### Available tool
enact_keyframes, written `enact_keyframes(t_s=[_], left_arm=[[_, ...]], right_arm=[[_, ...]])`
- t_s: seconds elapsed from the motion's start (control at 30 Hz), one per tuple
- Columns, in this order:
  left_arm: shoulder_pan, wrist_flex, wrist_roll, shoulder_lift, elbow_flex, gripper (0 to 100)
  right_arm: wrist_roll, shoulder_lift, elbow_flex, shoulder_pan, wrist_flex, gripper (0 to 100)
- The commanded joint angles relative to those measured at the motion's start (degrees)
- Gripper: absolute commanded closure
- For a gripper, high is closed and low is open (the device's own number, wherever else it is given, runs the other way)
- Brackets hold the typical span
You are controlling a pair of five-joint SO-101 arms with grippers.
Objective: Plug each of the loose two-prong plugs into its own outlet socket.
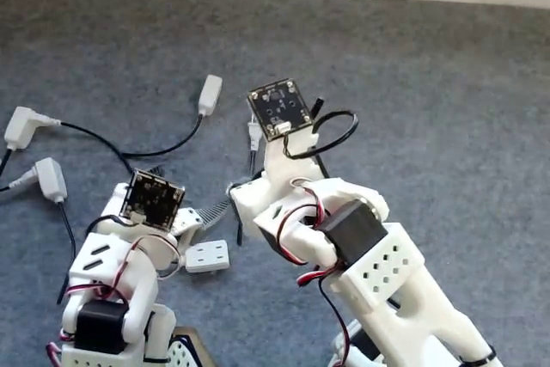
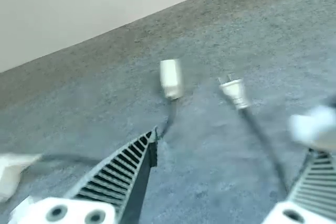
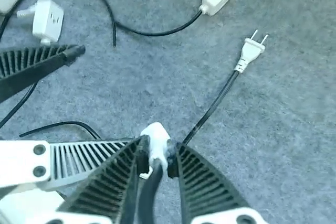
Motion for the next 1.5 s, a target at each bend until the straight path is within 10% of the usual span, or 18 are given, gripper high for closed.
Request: enact_keyframes(t_s=[0.0, 1.1, 1.47], left_arm=[[-1.8, -1.67, 0.18, 0.13, -0.31, 61], [-9.71, 7.12, 0.18, 1.54, -13.76, 61], [-24.04, 8.44, 0.53, 50.77, -45.14, 61]], right_arm=[[2.64, 0.31, -1.63, -1.1, 1.36, 99.4], [2.11, 9.1, -4.26, 1.63, 5.58, 99.4], [-13.19, 14.64, -6.29, -6.46, 6.29, 99.4]])
